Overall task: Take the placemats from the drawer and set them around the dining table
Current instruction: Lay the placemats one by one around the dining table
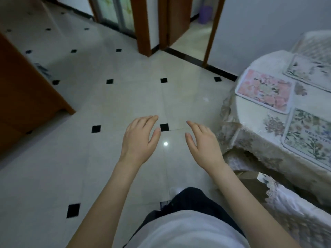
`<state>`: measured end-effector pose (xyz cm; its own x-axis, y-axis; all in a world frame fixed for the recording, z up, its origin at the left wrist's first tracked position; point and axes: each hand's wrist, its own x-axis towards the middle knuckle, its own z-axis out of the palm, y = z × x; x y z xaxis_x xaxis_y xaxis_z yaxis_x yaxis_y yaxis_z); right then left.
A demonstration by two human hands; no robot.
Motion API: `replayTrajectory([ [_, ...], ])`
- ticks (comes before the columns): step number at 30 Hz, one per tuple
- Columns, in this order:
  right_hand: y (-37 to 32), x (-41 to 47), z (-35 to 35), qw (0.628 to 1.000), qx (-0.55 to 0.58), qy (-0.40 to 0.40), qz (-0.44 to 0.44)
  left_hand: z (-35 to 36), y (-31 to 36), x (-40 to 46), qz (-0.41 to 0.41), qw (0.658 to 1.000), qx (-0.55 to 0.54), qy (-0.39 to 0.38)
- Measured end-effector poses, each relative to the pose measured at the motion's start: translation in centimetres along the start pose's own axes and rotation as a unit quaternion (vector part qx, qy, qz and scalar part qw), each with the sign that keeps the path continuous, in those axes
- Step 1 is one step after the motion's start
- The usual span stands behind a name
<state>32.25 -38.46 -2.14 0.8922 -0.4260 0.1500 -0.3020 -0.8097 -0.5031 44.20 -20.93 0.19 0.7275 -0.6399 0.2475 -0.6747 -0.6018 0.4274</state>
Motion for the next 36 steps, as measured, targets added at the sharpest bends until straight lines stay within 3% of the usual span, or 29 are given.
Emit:
replayTrajectory([
  [11,8.5,10.8,1.7,0.991,-0.008,0.029,0.133,9.0,-1.1,15.8,0.077,0.991,-0.039,-0.102],
  [20,16.9,23.7,-3.9,0.978,-0.035,0.087,0.184,13.8,3.4,34.2,0.193,0.971,-0.022,-0.138],
  [28,23.9,25.9,-4.7,0.938,-0.052,0.109,0.326,21.8,6.9,42.4,0.299,0.93,-0.051,-0.207],
  [36,29.2,34.0,-5.5,0.872,-0.058,0.179,0.451,29.2,11.9,56.6,0.441,0.853,-0.098,-0.262],
])
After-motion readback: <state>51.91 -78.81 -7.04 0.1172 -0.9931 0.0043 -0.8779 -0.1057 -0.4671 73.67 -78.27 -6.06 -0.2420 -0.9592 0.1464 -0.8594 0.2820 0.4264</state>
